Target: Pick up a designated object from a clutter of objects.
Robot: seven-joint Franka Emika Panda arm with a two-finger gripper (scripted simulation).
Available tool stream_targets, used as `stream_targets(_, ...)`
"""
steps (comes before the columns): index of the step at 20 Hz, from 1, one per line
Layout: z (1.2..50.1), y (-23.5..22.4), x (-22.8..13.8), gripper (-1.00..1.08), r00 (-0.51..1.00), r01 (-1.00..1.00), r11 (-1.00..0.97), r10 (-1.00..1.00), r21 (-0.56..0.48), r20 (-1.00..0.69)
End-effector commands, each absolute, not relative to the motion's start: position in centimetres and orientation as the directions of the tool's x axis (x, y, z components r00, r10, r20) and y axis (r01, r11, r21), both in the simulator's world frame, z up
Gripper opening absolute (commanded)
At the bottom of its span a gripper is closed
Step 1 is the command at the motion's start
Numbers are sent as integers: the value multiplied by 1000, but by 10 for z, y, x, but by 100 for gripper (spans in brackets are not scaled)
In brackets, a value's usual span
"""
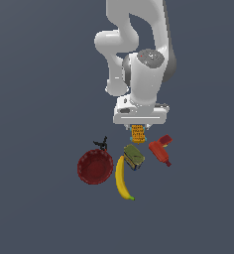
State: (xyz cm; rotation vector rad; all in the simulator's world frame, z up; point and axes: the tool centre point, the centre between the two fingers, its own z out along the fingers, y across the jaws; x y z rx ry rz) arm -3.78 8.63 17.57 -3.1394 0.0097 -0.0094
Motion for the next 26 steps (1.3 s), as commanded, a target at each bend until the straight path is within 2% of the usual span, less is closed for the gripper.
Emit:
stream_targets(1,201,82,-35,-100,1000,-6,-1000,-6,-2,6)
stream_targets(18,366,51,-11,-100,1000,-7,-1000,-7,-1,2)
stream_targets(26,418,42,0,-100,1000,-7,-1000,-7,0,1)
